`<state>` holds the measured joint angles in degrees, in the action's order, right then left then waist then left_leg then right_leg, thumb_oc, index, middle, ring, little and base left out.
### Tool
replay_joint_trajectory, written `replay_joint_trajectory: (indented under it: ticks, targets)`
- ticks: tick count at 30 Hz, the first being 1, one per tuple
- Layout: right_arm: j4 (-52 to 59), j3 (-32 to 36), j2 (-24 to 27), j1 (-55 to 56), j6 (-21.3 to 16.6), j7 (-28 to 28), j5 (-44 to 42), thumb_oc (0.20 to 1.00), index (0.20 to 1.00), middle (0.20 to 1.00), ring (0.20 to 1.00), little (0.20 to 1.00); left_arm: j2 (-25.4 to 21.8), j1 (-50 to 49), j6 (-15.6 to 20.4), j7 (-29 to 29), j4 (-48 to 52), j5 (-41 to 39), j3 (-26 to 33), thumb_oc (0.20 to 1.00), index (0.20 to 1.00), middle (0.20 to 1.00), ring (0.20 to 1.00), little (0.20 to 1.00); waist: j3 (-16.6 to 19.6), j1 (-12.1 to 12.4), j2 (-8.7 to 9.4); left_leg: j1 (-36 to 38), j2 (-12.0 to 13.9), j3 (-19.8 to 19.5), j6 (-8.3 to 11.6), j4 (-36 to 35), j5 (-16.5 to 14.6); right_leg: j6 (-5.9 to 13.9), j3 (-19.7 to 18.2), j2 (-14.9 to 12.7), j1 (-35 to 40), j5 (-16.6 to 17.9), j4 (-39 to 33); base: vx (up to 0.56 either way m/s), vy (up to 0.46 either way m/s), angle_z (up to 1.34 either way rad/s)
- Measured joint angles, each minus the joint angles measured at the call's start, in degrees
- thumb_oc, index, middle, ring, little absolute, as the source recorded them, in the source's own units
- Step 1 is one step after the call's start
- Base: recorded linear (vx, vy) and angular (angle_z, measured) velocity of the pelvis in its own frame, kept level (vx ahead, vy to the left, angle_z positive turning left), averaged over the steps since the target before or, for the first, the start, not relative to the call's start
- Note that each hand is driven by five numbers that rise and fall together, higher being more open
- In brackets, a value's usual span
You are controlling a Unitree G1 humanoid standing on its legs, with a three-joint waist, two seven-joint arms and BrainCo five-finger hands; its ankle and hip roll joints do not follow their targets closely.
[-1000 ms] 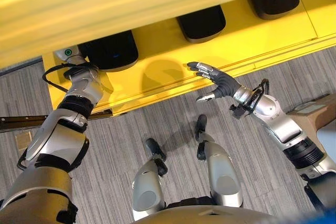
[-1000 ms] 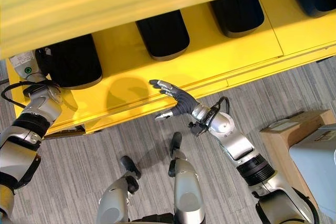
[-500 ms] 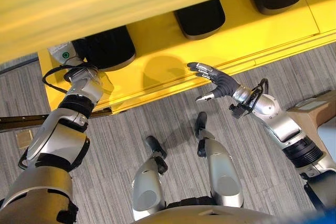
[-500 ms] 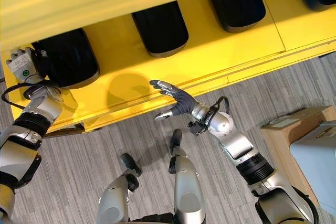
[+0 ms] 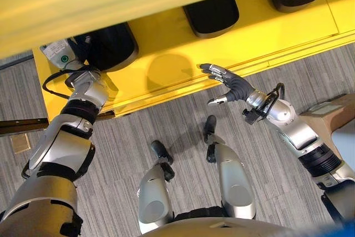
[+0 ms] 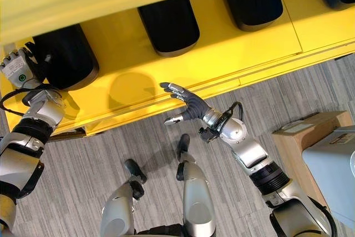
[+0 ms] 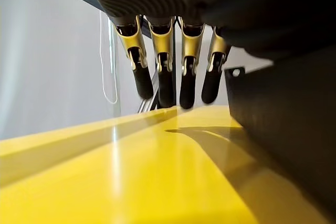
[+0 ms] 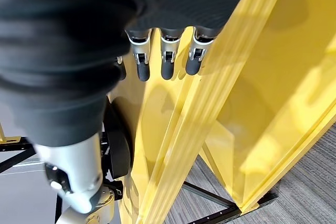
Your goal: Move parts from the plastic box to the shelf.
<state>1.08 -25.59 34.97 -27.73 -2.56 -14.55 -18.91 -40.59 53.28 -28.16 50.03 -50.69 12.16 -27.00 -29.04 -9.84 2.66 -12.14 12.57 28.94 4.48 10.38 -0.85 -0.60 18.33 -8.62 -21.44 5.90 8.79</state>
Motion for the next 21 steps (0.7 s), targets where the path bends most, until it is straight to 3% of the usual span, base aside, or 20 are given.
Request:
replay_joint_trajectory:
  ticks: [7,15,21]
  targets:
    - [0.0,-0.01,0.0,0.01,0.0,-0.44,-0.04,1.0,1.0,1.0,1.0,1.0,-0.03,0.98,-0.84,0.45,0.22,3.14,-0.05,1.0,1.0,1.0,1.0,1.0,0.0,-0.01,0.0,0.04,0.11,0.01,0.0,0.32,0.0,-0.03,-0.06,0.0,0.03,0.01,0.19,0.0,0.0,0.0]
    - [-0.01,-0.11,0.0,0.02,0.0,-0.64,-0.08,1.0,1.0,1.0,1.0,1.0,-0.54,2.32,0.3,4.97,2.14,3.12,-0.07,1.0,1.0,1.0,1.0,1.0,0.0,0.06,0.0,0.28,0.18,-0.08,0.0,0.66,0.0,-0.11,-0.06,0.0,0.34,0.07,0.32,0.0,0.0,0.0]
    - [0.0,-0.35,0.01,0.19,0.01,-1.12,-0.31,1.0,1.0,1.0,1.0,1.0,-2.48,2.74,4.21,9.3,7.89,3.16,-0.03,1.0,1.0,1.0,1.0,1.0,0.01,0.2,-0.04,1.05,0.17,-0.03,0.0,0.68,0.0,-0.15,-0.16,0.0,0.98,0.07,0.4,0.0,0.0,0.0]
